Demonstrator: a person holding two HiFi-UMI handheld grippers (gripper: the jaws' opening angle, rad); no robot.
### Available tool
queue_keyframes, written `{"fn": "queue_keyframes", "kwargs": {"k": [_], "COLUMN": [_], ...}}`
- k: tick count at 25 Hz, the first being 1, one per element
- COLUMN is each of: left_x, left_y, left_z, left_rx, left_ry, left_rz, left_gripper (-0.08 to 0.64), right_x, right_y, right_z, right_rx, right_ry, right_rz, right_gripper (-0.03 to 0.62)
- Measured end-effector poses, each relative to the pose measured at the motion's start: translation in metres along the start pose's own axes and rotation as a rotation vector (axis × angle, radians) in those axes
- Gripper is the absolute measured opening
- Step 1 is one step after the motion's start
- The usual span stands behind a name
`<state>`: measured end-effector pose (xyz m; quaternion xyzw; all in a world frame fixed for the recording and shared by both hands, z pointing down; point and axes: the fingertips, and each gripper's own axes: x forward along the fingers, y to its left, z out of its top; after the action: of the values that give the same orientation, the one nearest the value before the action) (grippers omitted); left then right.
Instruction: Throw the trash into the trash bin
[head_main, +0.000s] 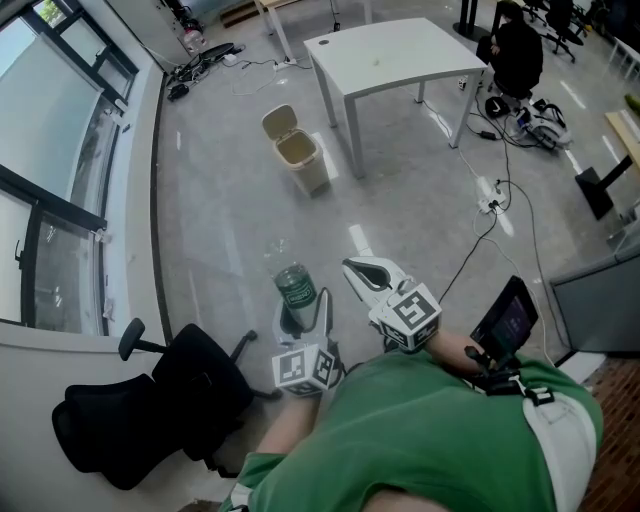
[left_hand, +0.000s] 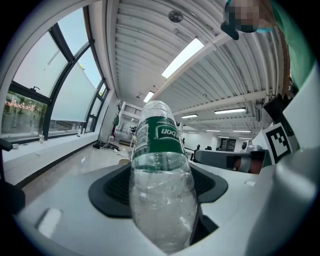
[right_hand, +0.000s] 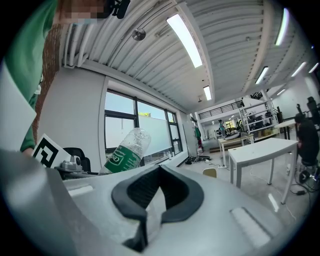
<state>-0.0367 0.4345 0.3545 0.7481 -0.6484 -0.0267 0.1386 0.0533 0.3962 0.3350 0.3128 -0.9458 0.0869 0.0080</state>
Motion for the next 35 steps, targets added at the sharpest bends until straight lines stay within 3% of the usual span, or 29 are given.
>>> {"fn": "queue_keyframes", "kwargs": {"k": [13, 18, 28, 35], "left_x": [0.1, 0.121, 0.168, 0.205], "left_y": [-0.022, -0.02, 0.006, 0.038], "left_z": [0.017, 0.02, 0.024, 0.033], "left_rx": [0.026, 0.024, 0.018, 0.022], "left_ry": [-0.014, -0.002, 0.034, 0.043], "left_rz": [0.019, 0.024, 0.002, -0.055], "left_gripper": [0.337, 0.337, 0.337, 0.337], "right_x": [0.033, 0.043, 0.08, 0.126], "right_y": [-0.097, -0.115, -0.145, -0.157], "right_z": [0.015, 0.021, 0.017, 0.02], "right_rx": [0.02, 0.029, 0.062, 0.059], "right_ry": [-0.013, -0.015, 0.017, 0.01], "right_rz": [0.023, 0.02, -0.025, -0.065], "right_gripper": [0.003, 0.003, 0.003, 0.003]}}
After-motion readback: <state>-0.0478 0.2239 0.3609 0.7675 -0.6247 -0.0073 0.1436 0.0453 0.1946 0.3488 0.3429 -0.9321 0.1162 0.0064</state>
